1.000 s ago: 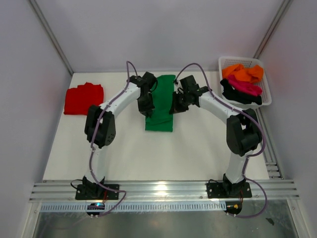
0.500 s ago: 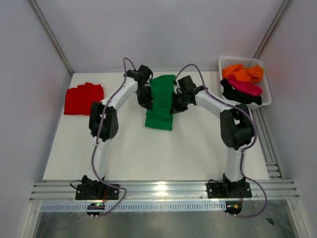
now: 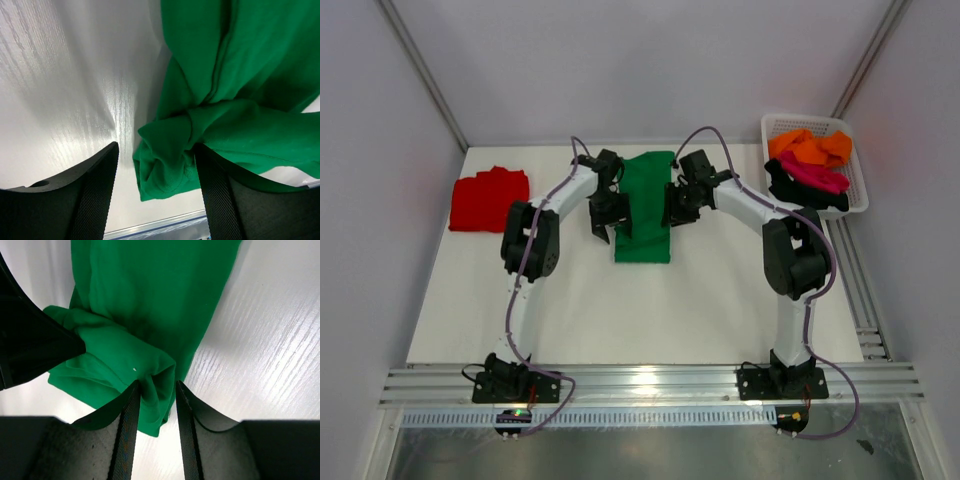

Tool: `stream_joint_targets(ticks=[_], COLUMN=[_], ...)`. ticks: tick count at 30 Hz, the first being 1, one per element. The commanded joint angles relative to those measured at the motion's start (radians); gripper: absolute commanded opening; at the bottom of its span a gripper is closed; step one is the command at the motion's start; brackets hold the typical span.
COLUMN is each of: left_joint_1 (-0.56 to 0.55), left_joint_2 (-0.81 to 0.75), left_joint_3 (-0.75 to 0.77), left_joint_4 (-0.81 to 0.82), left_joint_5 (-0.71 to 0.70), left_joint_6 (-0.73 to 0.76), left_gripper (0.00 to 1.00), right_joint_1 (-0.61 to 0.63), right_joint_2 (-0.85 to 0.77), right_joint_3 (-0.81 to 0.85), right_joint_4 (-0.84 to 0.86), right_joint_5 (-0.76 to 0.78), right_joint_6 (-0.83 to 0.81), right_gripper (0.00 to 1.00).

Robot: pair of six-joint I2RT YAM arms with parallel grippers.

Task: Fold and stack the t-shirts
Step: Fold the folded rectangular tshirt in 1/3 of the way

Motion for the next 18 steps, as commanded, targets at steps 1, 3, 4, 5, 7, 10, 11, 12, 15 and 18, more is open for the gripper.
stream_joint_targets(ticks=[1, 3, 4, 5, 7, 10, 11, 12, 15, 18], left_joint_1=[0.003, 0.003, 0.003, 0.003, 0.003, 0.003, 0.003, 0.003, 0.003, 0.003], left_joint_2=[-0.017, -0.017, -0.017, -0.020, -0.023, -0.024, -0.027, -0.029, -0.056, -0.104], left_joint_3=[-0.033, -0.045, -0.048, -0.053, -0.060, -0.057, -0.054, -0.038, 0.031, 0.140], left_joint_4=[0.034, 0.034, 0.037, 0.039, 0.040, 0.039, 0.036, 0.030, -0.007, -0.036], left_joint_5=[0.030, 0.029, 0.030, 0.030, 0.027, 0.032, 0.032, 0.029, 0.027, 0.021], left_joint_6=[0.015, 0.018, 0.024, 0.024, 0.029, 0.035, 0.037, 0.038, 0.043, 0.038], left_gripper=[0.65, 0.65, 0.65, 0.65, 0.65, 0.65, 0.65, 0.65, 0.65, 0.65], right_joint_1=[-0.004, -0.004, -0.004, -0.004, -0.004, -0.004, -0.004, -0.004, -0.004, -0.004], right_joint_2=[0.007, 0.010, 0.010, 0.011, 0.013, 0.019, 0.017, 0.017, 0.001, -0.033], right_joint_3=[0.011, 0.000, -0.011, -0.015, -0.022, -0.029, -0.031, -0.032, -0.046, -0.089], right_joint_4=[0.025, 0.033, 0.036, 0.039, 0.045, 0.048, 0.049, 0.049, 0.062, 0.089], right_joint_5=[0.026, 0.024, 0.023, 0.023, 0.020, 0.015, 0.015, 0.013, 0.009, 0.000], right_joint_6=[0.012, 0.014, 0.014, 0.014, 0.015, 0.017, 0.015, 0.015, 0.023, 0.031], right_gripper=[0.39, 0.39, 0.39, 0.39, 0.39, 0.39, 0.39, 0.39, 0.39, 0.39])
